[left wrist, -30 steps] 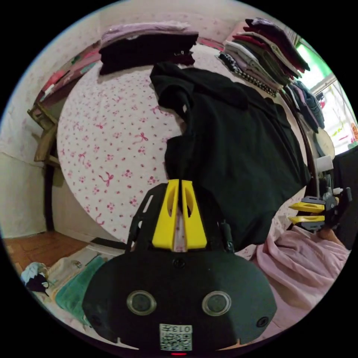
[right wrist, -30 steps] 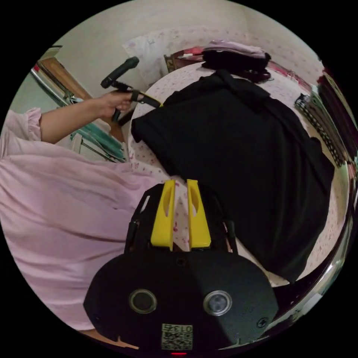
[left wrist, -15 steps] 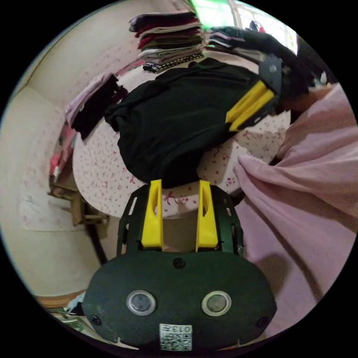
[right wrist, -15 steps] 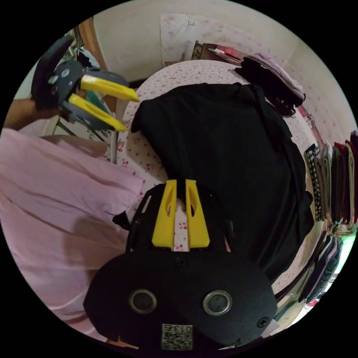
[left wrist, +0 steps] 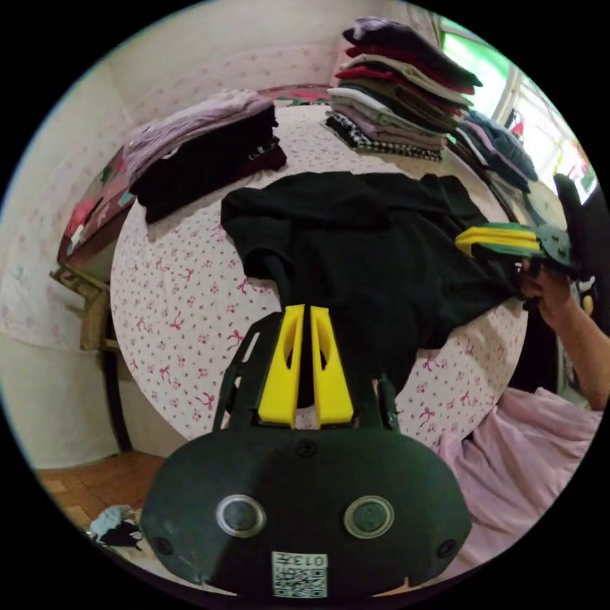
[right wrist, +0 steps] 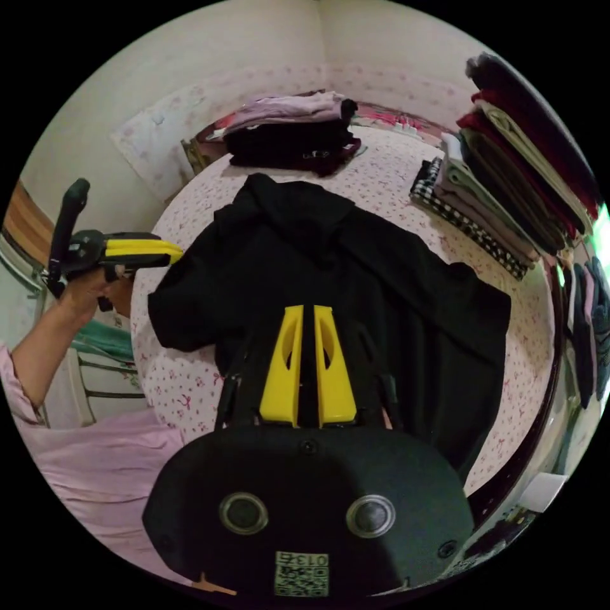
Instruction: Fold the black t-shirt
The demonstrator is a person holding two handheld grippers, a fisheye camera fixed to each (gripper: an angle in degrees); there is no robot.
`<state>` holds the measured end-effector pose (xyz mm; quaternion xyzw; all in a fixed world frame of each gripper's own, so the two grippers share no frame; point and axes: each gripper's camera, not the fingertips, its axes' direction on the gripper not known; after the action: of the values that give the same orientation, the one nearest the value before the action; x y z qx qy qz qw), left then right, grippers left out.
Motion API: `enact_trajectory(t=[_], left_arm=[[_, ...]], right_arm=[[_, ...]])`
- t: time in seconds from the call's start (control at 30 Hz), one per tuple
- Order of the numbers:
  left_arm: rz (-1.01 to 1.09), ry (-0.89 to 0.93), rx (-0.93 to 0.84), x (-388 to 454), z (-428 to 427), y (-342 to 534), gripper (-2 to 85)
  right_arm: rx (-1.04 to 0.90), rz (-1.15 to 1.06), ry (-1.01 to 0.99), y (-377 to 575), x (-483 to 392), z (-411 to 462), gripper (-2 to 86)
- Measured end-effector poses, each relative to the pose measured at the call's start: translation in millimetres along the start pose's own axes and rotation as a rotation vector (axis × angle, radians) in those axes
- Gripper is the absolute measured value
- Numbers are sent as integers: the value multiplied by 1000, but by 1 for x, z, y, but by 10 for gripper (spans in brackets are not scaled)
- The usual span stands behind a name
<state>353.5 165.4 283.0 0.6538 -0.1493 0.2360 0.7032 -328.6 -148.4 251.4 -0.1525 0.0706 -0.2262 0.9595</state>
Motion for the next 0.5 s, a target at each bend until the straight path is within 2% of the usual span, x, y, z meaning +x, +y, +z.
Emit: enact_trajectory(t=[0.17, 0.33, 0.43, 0.5], left_arm=[[-12, 52, 70, -20, -13, 48, 92], [54, 176, -10, 9, 13, 85, 132], [42, 120, -60, 18, 38, 76, 67], [-25, 183, -65, 4, 48, 66, 16]], right_arm=[[20, -99, -121, 45, 6, -9, 58], [-64, -103, -214, 85, 4, 29, 88], [-79, -77, -266, 79, 12, 49, 49], [-104, -55, -241, 74, 18, 52, 28]])
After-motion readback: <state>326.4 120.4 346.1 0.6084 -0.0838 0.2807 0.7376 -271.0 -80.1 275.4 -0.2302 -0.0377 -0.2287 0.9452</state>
